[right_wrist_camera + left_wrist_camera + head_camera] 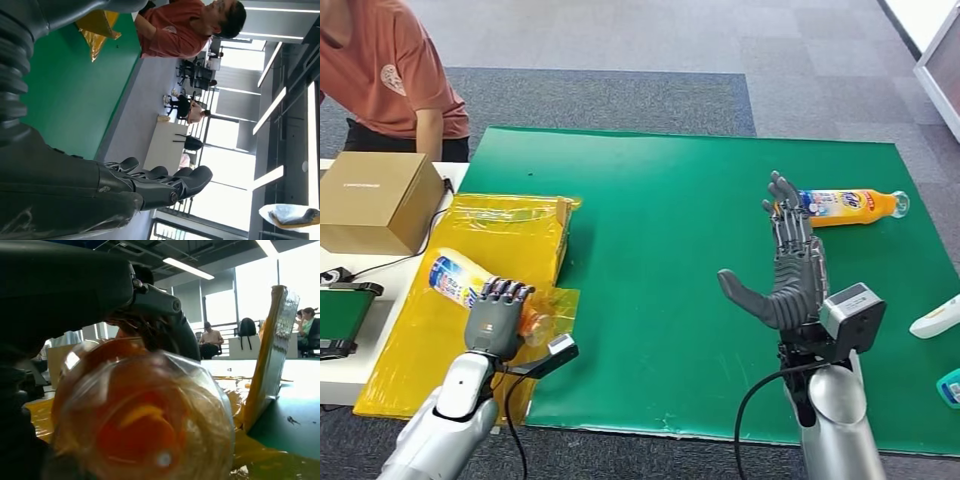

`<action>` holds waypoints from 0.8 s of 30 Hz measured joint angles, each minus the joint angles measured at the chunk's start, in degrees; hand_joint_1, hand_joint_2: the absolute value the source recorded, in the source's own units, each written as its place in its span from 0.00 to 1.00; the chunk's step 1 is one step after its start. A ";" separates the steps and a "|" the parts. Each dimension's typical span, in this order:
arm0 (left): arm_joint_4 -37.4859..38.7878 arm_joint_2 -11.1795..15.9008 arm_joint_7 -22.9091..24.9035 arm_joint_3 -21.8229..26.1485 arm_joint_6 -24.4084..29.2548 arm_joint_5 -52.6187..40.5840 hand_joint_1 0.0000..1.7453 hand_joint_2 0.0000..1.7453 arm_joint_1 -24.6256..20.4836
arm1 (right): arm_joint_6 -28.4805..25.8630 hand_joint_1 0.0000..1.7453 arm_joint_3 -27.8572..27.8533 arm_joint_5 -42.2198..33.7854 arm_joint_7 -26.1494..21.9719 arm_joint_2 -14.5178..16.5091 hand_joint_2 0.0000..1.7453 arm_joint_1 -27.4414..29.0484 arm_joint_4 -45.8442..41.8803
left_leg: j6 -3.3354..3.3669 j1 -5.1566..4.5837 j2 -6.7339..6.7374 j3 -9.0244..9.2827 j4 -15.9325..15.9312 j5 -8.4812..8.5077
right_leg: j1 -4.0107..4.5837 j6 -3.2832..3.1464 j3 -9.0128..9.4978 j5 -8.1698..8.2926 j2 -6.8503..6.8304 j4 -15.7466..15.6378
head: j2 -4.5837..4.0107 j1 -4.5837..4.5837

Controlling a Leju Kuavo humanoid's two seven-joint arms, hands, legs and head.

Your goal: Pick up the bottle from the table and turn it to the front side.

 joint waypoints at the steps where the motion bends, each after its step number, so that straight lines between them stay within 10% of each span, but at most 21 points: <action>1: 0.43 -0.15 -0.19 0.09 0.45 0.03 0.00 1.00 -0.02 | -0.10 0.00 0.31 0.32 -0.05 -0.01 1.00 0.02 -0.11 | -0.01 0.00 0.00 0.00 0.00 0.01 | 0.00 0.00 0.00 0.01 0.00 0.00 | 0.00 0.00; 15: -4.35 -2.37 -12.54 1.55 0.05 18.99 0.00 1.00 4.15 | -1.34 0.00 2.08 1.76 -0.39 -0.13 1.00 1.70 -0.68 | 0.03 -0.01 0.00 -0.01 0.00 -0.02 | -0.01 0.01 0.00 0.00 -0.01 0.01 | -0.01 0.01; 24: -27.70 -4.09 -30.65 2.21 -30.84 73.18 0.00 1.00 12.19 | -0.47 0.00 3.28 3.13 -0.91 -0.13 1.00 4.87 -1.89 | 0.02 -0.01 0.00 -0.06 0.00 -0.05 | 0.00 0.01 -0.03 -0.03 0.00 0.01 | 0.01 0.01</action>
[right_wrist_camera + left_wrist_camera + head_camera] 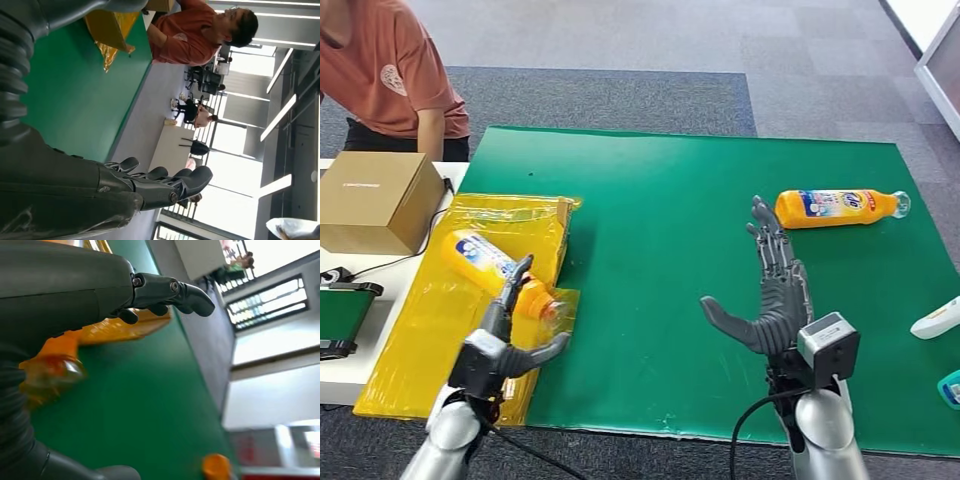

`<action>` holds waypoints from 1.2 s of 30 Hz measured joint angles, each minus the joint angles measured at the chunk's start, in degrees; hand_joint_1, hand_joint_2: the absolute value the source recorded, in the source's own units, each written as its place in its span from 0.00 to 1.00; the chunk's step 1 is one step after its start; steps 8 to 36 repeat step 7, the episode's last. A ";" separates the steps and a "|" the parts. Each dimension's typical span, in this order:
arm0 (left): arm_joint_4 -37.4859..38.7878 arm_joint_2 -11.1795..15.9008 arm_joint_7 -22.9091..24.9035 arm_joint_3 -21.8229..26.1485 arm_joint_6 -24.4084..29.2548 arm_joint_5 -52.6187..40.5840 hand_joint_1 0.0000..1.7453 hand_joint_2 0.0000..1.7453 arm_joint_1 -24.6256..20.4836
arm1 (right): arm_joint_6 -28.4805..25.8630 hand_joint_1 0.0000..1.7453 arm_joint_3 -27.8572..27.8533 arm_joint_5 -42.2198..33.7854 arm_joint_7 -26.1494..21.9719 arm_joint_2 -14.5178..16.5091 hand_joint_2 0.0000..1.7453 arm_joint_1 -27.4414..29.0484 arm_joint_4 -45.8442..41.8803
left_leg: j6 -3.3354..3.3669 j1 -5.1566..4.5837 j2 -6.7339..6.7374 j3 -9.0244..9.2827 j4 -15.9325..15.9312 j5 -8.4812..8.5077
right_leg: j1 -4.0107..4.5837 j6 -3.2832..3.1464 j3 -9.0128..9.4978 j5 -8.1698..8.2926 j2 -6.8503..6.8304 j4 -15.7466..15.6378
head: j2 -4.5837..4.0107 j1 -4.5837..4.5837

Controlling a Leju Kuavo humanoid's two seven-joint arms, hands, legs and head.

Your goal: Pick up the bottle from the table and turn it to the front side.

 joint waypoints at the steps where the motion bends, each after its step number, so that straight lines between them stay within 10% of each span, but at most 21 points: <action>1: -2.39 -0.16 -0.50 0.56 -2.31 4.19 0.00 1.00 0.74 | 0.44 0.00 0.51 0.36 0.01 -0.01 1.00 0.19 0.00 | -0.01 0.00 0.00 0.00 0.00 0.00 | 0.00 0.00 -0.01 -0.01 0.00 0.00 | 0.00 0.00; 36: -10.60 -2.00 -0.92 5.10 -4.55 13.52 0.00 1.00 3.65 | -2.79 0.00 3.84 6.67 0.56 -0.01 1.00 1.33 0.00 | -0.01 0.01 -0.01 0.01 -0.01 0.00 | 0.01 0.00 -0.01 -0.04 -0.01 0.00 | 0.00 0.00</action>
